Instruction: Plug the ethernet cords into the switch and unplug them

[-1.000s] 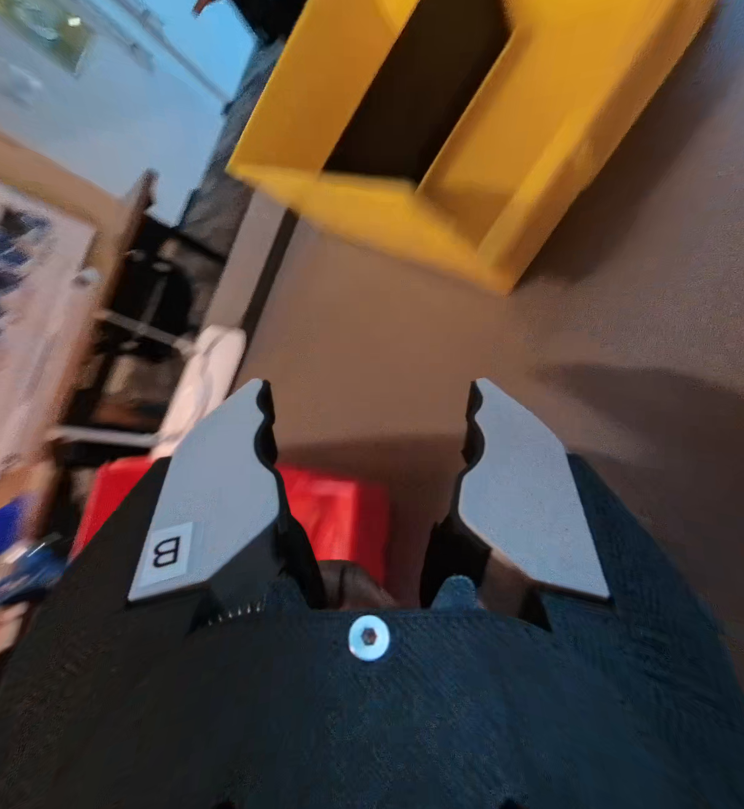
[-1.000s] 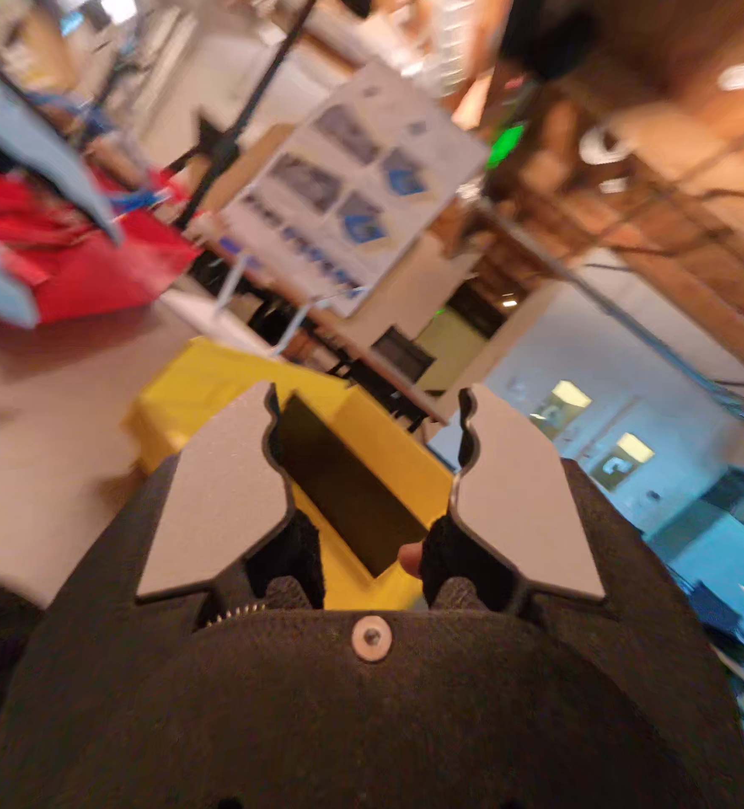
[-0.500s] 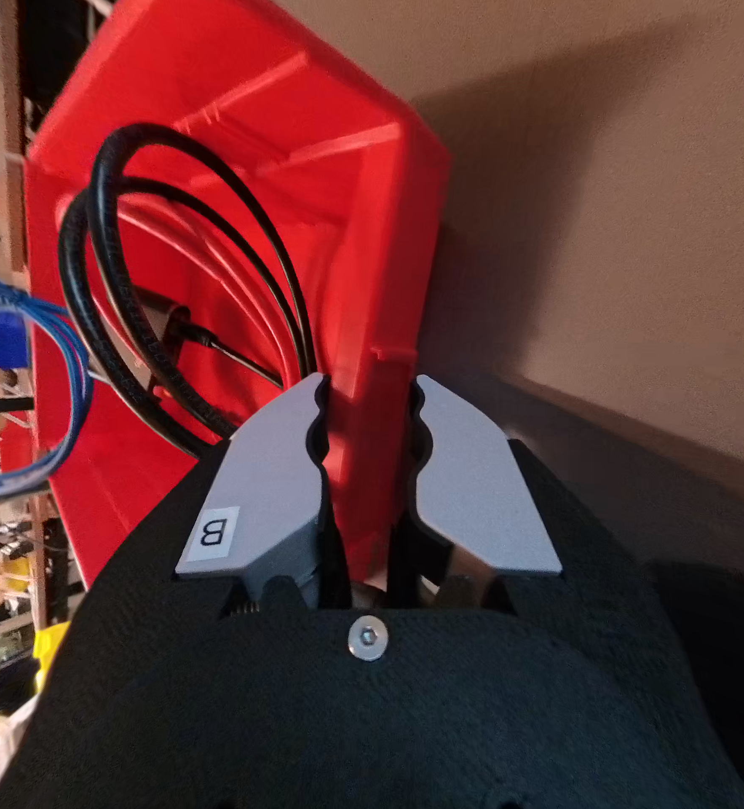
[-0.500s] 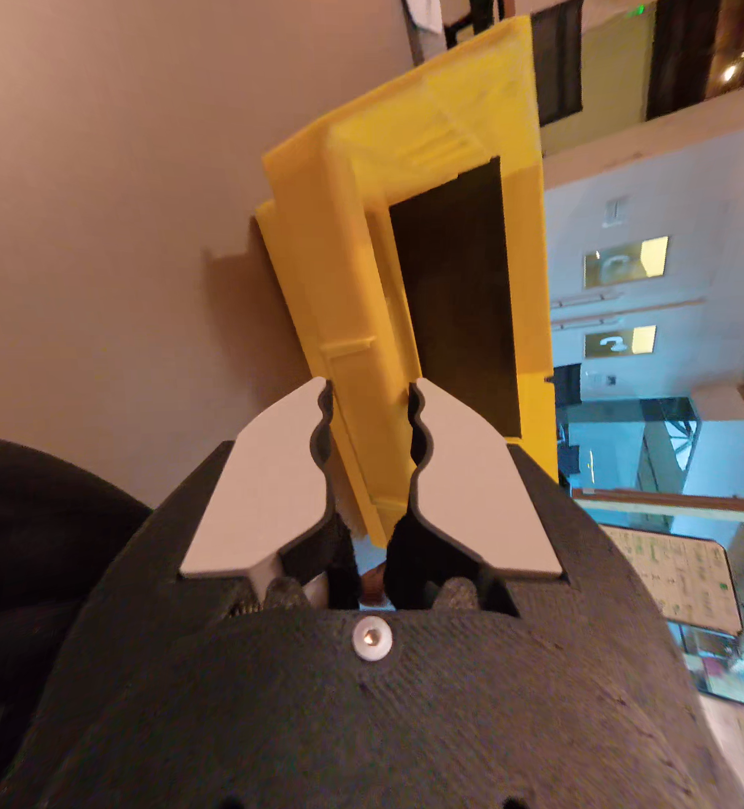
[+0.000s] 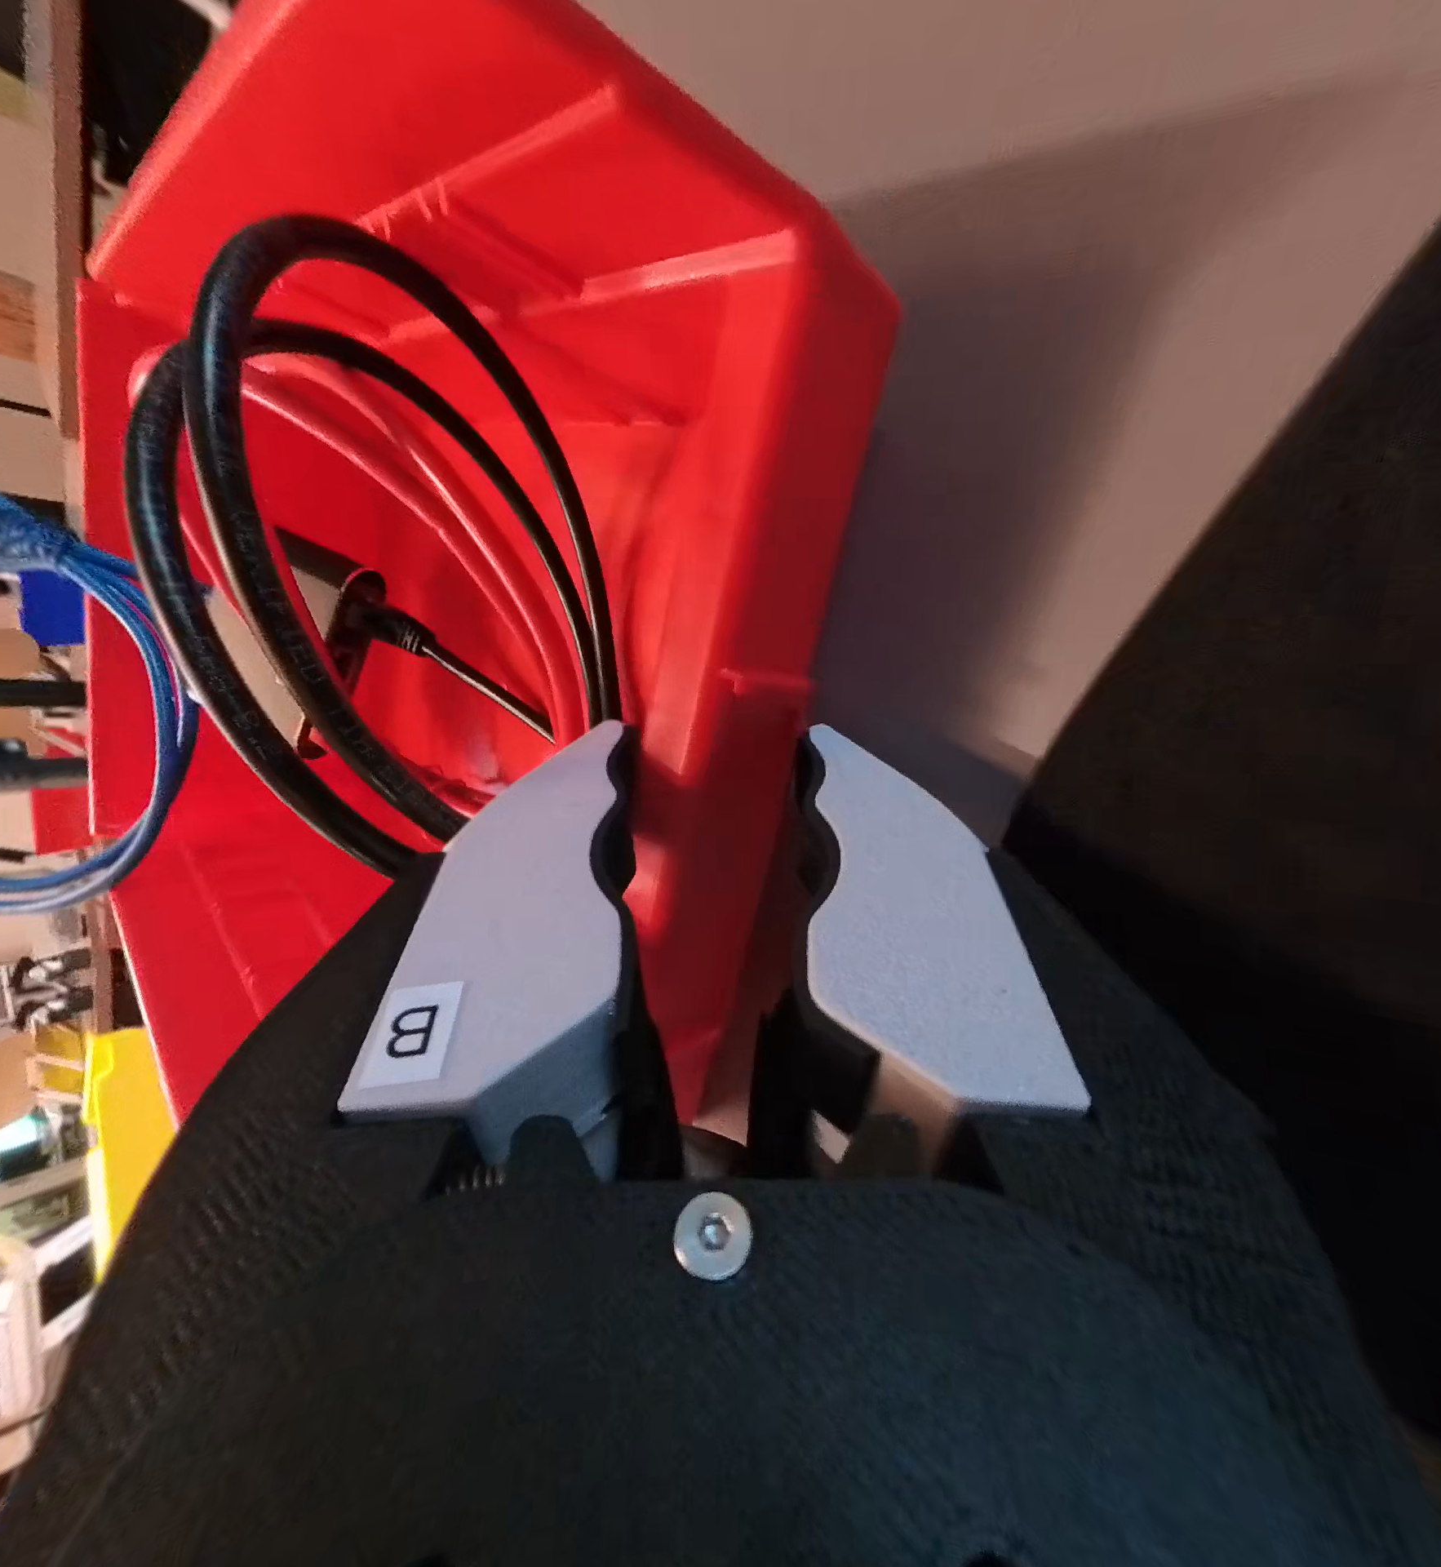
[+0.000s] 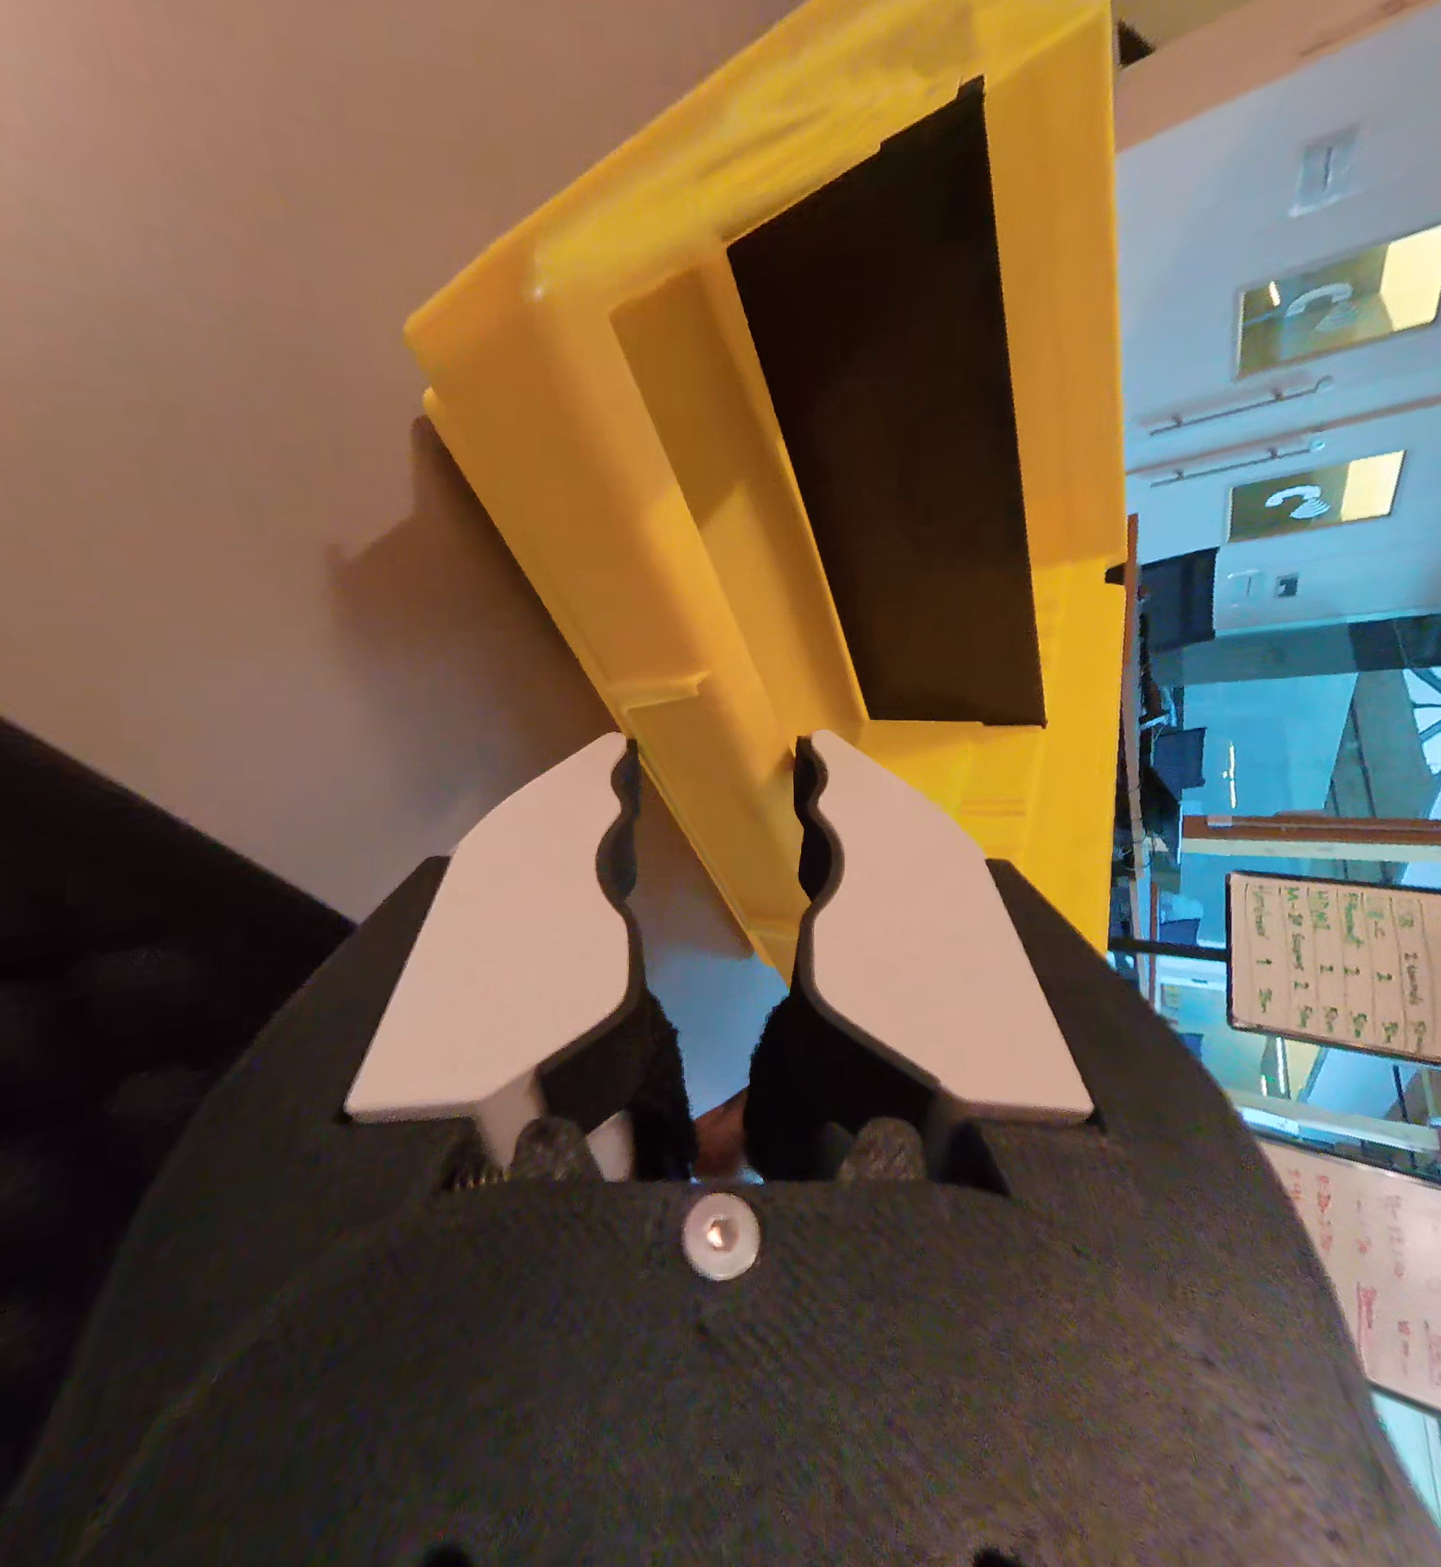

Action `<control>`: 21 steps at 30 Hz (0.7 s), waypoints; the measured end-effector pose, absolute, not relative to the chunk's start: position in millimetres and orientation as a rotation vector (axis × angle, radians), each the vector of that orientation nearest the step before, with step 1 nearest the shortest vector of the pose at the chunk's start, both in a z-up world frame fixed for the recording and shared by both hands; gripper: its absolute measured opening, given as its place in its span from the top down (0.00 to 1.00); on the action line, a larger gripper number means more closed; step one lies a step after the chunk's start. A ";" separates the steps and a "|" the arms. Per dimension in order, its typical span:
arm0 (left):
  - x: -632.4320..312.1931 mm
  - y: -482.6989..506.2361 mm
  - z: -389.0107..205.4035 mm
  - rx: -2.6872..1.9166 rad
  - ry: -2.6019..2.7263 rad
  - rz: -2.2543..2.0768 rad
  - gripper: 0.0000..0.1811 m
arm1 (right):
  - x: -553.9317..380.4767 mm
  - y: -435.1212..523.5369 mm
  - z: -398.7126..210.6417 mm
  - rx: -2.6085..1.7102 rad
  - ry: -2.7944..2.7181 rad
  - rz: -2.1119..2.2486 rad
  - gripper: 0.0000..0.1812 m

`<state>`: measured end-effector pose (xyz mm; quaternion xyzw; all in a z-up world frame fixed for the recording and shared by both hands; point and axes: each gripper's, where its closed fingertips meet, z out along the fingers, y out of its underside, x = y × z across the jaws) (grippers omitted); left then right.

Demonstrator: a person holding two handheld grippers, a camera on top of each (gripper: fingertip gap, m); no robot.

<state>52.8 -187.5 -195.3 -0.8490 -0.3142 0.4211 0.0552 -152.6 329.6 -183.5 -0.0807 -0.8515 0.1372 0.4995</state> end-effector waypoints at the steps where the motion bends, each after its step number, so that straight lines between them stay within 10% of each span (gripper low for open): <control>1: 62.9 -195.8 -195.5 -2.587 -0.964 1.266 0.80 | -151.9 334.7 -183.7 -0.203 -2.067 0.323 0.81; 15: 165.6 -240.4 -196.6 -2.623 -1.090 1.081 0.78 | -123.6 397.0 -184.8 -0.307 -2.176 0.338 0.79; 21: 202.3 -206.7 -166.4 -2.327 -1.223 0.820 0.57 | -85.2 355.5 -147.2 -0.406 -2.268 1.092 0.60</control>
